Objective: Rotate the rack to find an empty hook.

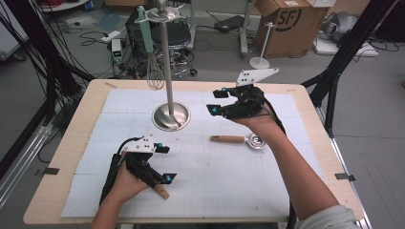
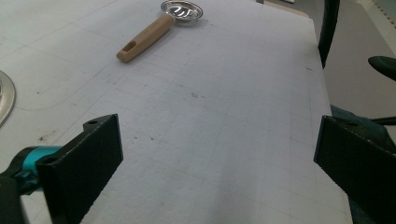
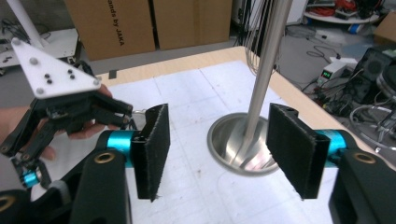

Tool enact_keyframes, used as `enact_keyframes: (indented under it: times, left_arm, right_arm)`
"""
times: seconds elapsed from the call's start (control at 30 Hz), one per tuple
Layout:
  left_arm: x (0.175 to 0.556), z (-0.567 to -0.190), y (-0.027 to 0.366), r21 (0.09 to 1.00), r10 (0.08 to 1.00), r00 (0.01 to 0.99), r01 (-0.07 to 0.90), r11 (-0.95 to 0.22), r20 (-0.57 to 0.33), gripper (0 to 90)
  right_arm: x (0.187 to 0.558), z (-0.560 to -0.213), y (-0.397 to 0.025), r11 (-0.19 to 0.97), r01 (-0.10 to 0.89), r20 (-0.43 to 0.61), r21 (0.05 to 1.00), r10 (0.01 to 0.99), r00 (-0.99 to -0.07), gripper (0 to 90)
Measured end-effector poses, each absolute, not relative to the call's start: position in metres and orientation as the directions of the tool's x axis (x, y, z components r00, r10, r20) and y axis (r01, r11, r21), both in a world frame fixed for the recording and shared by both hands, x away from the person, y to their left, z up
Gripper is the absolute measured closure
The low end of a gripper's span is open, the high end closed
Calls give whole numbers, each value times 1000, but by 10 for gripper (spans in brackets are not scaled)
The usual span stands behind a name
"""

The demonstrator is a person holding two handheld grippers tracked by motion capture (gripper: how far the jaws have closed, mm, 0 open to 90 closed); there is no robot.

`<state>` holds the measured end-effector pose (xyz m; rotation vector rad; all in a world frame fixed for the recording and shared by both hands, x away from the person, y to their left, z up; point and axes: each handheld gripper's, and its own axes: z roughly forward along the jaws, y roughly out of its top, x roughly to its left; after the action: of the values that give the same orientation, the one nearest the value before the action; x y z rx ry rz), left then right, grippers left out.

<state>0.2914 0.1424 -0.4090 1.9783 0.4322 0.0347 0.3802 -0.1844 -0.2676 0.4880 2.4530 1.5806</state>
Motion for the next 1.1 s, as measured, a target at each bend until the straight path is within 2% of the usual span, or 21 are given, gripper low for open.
enact_keyframes:
  times: [0.57,1.1]
  left_arm:
    - [291,-409,141,881,313,935,284,-378,-167,17]
    - [291,-410,139,880,312,935,284,-381,-166,17]
  right_arm:
    - [352,-327,-221,347,238,75,907,424,-902,292]
    - [333,-372,-234,395,386,151,834,509,-847,237]
